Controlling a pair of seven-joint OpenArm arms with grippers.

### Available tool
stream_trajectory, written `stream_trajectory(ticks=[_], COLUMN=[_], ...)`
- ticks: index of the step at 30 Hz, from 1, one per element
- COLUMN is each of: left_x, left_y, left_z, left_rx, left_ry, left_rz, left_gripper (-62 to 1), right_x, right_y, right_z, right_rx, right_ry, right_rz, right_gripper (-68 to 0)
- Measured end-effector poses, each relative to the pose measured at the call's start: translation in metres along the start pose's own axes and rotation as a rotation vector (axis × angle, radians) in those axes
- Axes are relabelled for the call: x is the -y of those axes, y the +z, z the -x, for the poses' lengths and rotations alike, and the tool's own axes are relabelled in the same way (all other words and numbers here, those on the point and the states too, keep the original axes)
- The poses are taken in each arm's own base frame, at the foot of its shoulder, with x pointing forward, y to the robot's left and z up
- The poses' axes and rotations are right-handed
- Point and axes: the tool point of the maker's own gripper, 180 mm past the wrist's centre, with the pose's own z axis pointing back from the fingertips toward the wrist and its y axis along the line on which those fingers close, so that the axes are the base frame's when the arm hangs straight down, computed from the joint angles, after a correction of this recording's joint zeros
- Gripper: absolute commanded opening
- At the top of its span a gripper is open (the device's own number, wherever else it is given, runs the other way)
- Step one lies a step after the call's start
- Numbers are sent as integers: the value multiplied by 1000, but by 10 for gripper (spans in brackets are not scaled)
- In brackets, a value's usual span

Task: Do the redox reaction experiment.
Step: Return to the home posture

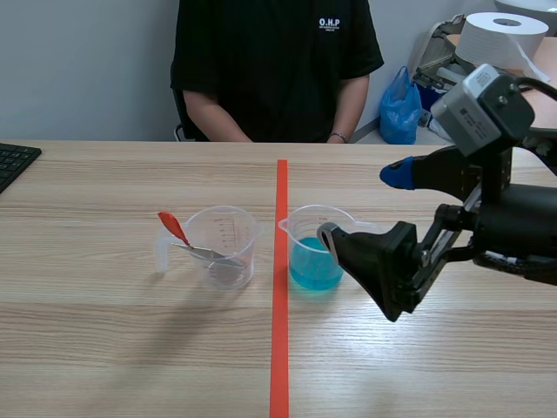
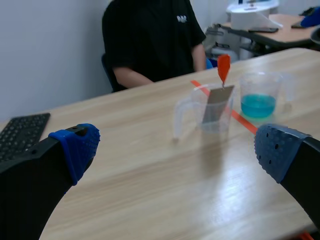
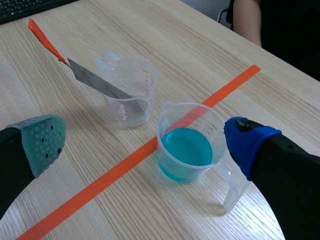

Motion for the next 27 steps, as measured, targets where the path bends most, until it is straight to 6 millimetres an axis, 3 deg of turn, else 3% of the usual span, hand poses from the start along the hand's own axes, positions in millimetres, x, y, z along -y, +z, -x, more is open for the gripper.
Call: stream_trajectory(ticks=[8,27], left_x=[14,13], left_y=[-26,-28], left_z=[2,11], left_rx=[83,36], left_ry=[-26,-28], left_rz=[40,37], left_gripper=[14,14], right_x=[0,0], right_y=[0,0], right_z=[0,0], right_rx=[-1,-1], right_ry=[1,1], right_rz=[0,0], right_gripper=[4,4])
